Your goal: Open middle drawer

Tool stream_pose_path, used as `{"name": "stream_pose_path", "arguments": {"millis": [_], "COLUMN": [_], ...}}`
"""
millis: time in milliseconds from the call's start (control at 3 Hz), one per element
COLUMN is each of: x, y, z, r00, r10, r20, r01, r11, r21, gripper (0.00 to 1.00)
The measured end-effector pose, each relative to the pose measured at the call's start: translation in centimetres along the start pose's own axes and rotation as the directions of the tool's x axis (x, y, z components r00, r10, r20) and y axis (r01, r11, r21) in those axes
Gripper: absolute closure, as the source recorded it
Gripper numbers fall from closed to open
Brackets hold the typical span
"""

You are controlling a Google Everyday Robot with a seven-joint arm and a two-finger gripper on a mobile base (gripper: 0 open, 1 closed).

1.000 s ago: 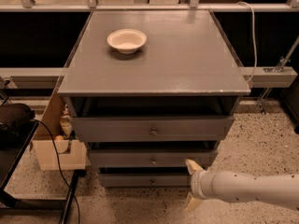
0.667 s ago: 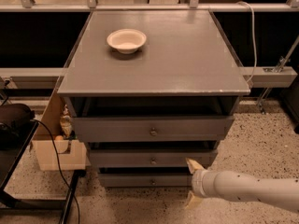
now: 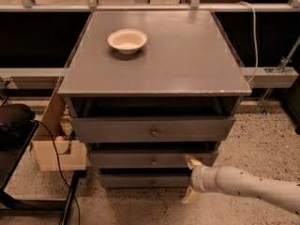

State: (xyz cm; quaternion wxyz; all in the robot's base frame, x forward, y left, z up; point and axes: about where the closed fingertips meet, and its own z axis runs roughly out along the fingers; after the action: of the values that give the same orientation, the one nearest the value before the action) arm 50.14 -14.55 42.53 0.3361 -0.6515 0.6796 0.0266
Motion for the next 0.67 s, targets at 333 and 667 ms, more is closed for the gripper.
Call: {"name": "stream_pose_path", "arguments": {"millis": [333, 667], "x": [-0.2, -0.5], "y": [-1.4, -2.3], "z": [1.3, 2.5], "r00": [1.000, 0.999], "r10": [-0.021, -0.041], "r20": [0.002, -0.005], "r01": [0.021, 0.041], "r11": [0.9996, 0.9986], "r21": [-0.017, -0.035], "gripper": [0.00, 0.00]}}
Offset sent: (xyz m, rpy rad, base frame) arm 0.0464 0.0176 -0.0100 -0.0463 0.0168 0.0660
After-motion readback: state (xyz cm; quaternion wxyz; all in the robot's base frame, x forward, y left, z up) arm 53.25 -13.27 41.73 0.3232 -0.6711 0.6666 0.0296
